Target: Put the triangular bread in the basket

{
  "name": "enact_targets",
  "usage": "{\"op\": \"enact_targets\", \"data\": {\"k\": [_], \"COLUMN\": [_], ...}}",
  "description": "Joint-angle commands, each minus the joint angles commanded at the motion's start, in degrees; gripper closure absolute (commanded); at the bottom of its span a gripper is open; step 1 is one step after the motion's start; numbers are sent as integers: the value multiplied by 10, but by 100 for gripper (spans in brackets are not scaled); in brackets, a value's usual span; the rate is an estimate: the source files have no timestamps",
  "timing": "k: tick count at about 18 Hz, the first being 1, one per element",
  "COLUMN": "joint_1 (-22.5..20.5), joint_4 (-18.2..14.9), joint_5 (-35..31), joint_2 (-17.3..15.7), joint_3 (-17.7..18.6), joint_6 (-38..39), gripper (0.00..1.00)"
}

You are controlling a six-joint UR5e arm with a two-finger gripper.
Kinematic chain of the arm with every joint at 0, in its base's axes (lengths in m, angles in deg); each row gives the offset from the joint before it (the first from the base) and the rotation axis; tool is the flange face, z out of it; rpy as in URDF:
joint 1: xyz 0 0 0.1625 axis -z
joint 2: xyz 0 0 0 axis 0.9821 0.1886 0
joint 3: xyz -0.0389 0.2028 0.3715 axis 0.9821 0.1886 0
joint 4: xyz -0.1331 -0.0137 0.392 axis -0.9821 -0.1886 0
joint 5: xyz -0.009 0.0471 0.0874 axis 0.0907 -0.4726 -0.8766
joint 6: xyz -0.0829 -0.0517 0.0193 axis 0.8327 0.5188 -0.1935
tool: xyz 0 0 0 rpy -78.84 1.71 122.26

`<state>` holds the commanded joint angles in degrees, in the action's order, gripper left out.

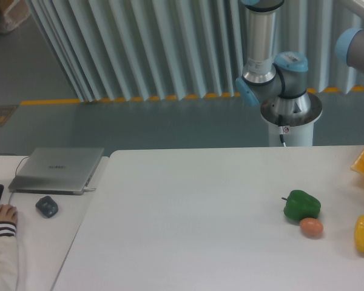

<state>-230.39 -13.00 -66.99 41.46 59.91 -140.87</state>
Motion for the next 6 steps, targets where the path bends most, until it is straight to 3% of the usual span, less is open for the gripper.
{"op": "enact_targets", "data": {"k": [6], "joint_1": [3], "joint_4": [1], "joint_5": [5], "joint_2": [1], "joint_3": [0], "joint_6": [0], "gripper": [0]}}
